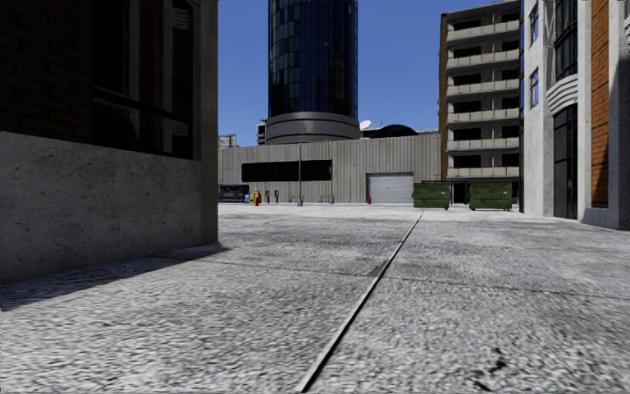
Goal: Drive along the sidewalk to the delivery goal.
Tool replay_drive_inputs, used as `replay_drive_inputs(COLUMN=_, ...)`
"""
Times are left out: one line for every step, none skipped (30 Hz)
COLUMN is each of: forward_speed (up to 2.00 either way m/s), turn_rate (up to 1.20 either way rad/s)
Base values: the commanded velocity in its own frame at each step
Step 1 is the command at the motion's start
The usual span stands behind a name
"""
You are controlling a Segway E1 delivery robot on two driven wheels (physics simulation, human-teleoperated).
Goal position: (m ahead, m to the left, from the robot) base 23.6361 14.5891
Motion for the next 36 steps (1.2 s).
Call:
replay_drive_inputs(forward_speed=2.00, turn_rate=0.00)
replay_drive_inputs(forward_speed=2.00, turn_rate=0.00)
replay_drive_inputs(forward_speed=2.00, turn_rate=0.00)
replay_drive_inputs(forward_speed=2.00, turn_rate=0.00)
replay_drive_inputs(forward_speed=2.00, turn_rate=0.00)
replay_drive_inputs(forward_speed=2.00, turn_rate=0.00)
replay_drive_inputs(forward_speed=2.00, turn_rate=0.00)
replay_drive_inputs(forward_speed=2.00, turn_rate=0.00)
replay_drive_inputs(forward_speed=2.00, turn_rate=0.00)
replay_drive_inputs(forward_speed=2.00, turn_rate=0.00)
replay_drive_inputs(forward_speed=2.00, turn_rate=0.00)
replay_drive_inputs(forward_speed=2.00, turn_rate=0.00)
replay_drive_inputs(forward_speed=2.00, turn_rate=0.00)
replay_drive_inputs(forward_speed=2.00, turn_rate=0.00)
replay_drive_inputs(forward_speed=2.00, turn_rate=0.00)
replay_drive_inputs(forward_speed=2.00, turn_rate=0.00)
replay_drive_inputs(forward_speed=2.00, turn_rate=0.00)
replay_drive_inputs(forward_speed=2.00, turn_rate=0.00)
replay_drive_inputs(forward_speed=2.00, turn_rate=0.00)
replay_drive_inputs(forward_speed=2.00, turn_rate=0.00)
replay_drive_inputs(forward_speed=2.00, turn_rate=0.00)
replay_drive_inputs(forward_speed=2.00, turn_rate=0.00)
replay_drive_inputs(forward_speed=2.00, turn_rate=0.00)
replay_drive_inputs(forward_speed=2.00, turn_rate=0.00)
replay_drive_inputs(forward_speed=2.00, turn_rate=0.00)
replay_drive_inputs(forward_speed=2.00, turn_rate=0.00)
replay_drive_inputs(forward_speed=2.00, turn_rate=0.00)
replay_drive_inputs(forward_speed=2.00, turn_rate=0.00)
replay_drive_inputs(forward_speed=2.00, turn_rate=0.00)
replay_drive_inputs(forward_speed=2.00, turn_rate=0.00)
replay_drive_inputs(forward_speed=2.00, turn_rate=0.00)
replay_drive_inputs(forward_speed=2.00, turn_rate=0.00)
replay_drive_inputs(forward_speed=2.00, turn_rate=0.00)
replay_drive_inputs(forward_speed=2.00, turn_rate=0.00)
replay_drive_inputs(forward_speed=2.00, turn_rate=0.00)
replay_drive_inputs(forward_speed=2.00, turn_rate=0.00)
